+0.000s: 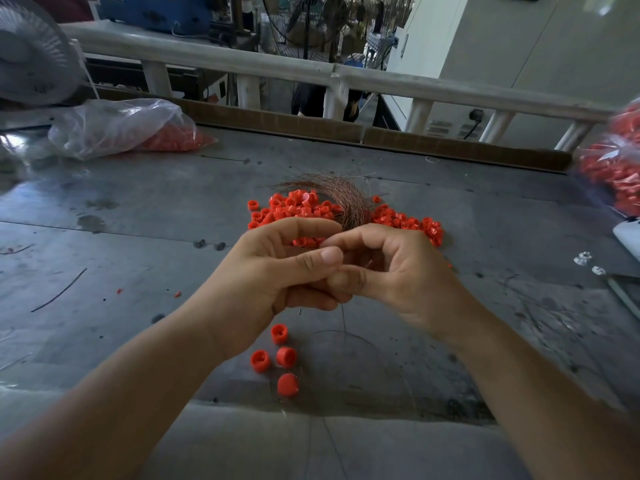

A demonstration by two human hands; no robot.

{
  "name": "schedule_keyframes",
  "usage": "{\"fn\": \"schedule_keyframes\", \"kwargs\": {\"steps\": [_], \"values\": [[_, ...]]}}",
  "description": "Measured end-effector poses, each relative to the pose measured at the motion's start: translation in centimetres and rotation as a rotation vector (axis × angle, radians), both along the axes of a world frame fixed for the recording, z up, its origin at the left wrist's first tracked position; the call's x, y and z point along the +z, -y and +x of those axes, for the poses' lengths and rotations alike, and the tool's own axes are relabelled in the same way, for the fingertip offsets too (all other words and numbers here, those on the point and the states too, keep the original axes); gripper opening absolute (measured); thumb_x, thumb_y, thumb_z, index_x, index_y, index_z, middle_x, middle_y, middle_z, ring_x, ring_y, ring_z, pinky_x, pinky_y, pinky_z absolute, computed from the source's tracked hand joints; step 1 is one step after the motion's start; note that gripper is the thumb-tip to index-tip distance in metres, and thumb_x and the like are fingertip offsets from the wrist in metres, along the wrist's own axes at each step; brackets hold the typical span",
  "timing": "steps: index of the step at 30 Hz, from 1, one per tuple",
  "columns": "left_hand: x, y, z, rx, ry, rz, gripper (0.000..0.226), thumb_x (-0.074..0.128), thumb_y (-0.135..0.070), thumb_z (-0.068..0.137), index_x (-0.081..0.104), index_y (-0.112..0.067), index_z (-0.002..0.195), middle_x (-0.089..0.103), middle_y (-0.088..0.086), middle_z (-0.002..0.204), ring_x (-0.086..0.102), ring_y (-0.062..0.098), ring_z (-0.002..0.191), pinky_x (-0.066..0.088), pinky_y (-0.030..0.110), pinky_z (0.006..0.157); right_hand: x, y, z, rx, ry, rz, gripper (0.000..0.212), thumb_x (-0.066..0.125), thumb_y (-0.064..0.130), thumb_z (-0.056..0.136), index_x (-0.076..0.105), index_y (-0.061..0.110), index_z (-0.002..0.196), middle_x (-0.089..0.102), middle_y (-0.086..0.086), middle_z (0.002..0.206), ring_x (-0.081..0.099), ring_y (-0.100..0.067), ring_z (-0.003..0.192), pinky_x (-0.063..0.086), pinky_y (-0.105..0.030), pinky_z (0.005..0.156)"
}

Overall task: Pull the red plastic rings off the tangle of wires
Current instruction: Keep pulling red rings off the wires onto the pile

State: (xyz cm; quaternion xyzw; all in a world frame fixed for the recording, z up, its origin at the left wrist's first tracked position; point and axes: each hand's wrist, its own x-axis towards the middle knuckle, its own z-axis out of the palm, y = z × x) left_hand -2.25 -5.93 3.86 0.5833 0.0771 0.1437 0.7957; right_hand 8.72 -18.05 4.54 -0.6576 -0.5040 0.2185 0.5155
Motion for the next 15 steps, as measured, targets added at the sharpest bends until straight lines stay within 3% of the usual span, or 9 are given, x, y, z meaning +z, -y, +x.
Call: {"fn": "schedule_keyframes", "kwargs": {"steps": [6,10,15], "values": [[0.2,-0.8,0.1,0.086,0.116,-0.201,0.032,0.062,-0.012,0.062,0.063,-0.006,0.094,0.069,0.009,0.067,0.067,0.012,0.056,0.053,0.016,0.051,0.1,0.0,0.2,0.078,-0.236,-0.063,0.036,0.062,0.035,0.064,0.062,0.018,0.096,0.068,0.001,0.067,0.064,-0.012,0.06,0.052,-0.021,0.055],[0.2,-1.0,0.2,0.102,0.144,-0.249,0.026,0.058,-0.01,0.067,0.064,-0.006,0.092,0.071,0.012,0.074,0.069,0.015,0.064,0.054,0.016,0.056,0.1,0.0,0.2,0.015,-0.231,-0.048,0.022,0.061,0.026,0.067,0.064,0.016,0.087,0.062,0.003,0.056,0.057,-0.009,0.049,0.047,-0.019,0.047],[0.3,-1.2,0.2,0.095,0.156,-0.291,0.021,0.056,-0.008,0.068,0.072,-0.007,0.081,0.071,0.013,0.076,0.07,0.015,0.067,0.053,0.016,0.056,0.3,0.1,0.2,0.01,-0.187,-0.069,0.03,0.061,0.038,0.064,0.064,0.019,0.086,0.066,0.005,0.065,0.06,-0.007,0.059,0.048,-0.018,0.052]]}}
